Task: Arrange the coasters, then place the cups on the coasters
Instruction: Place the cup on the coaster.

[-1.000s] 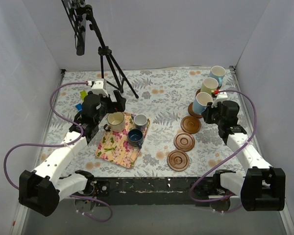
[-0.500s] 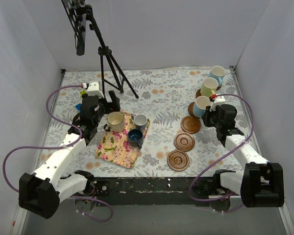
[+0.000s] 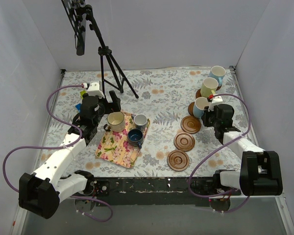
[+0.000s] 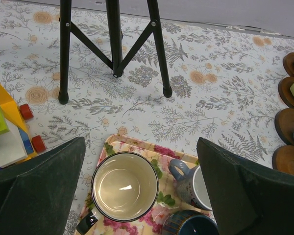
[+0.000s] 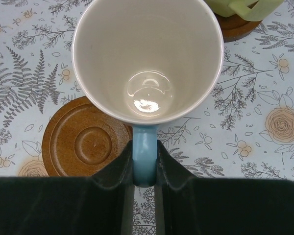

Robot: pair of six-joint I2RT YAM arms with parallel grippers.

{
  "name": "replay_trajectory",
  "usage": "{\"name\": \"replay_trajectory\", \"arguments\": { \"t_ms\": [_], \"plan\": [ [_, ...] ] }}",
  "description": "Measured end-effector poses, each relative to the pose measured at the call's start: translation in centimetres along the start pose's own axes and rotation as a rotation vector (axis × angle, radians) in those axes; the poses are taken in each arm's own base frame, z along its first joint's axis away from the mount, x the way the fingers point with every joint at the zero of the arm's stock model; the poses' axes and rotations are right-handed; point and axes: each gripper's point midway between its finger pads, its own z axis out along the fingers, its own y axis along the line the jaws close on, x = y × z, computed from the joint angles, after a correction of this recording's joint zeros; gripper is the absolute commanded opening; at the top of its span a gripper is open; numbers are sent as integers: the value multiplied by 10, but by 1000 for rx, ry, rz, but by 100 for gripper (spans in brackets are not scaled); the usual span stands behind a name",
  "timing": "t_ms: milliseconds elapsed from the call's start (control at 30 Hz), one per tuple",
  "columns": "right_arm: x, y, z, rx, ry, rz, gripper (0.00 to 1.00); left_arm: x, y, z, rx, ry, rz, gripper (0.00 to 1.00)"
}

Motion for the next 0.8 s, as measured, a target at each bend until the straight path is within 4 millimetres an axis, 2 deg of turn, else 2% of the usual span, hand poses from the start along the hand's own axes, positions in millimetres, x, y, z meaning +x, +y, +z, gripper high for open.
{"name": "replay_trajectory", "arguments": {
  "t_ms": [100,800],
  "plan": [
    [3,-1,5,0,8,-3,1,0,0,0,1,0,0,98],
    [-14,-11,20,27,-12,-48,1,3,0,2,2,9,6,98]
  ]
}}
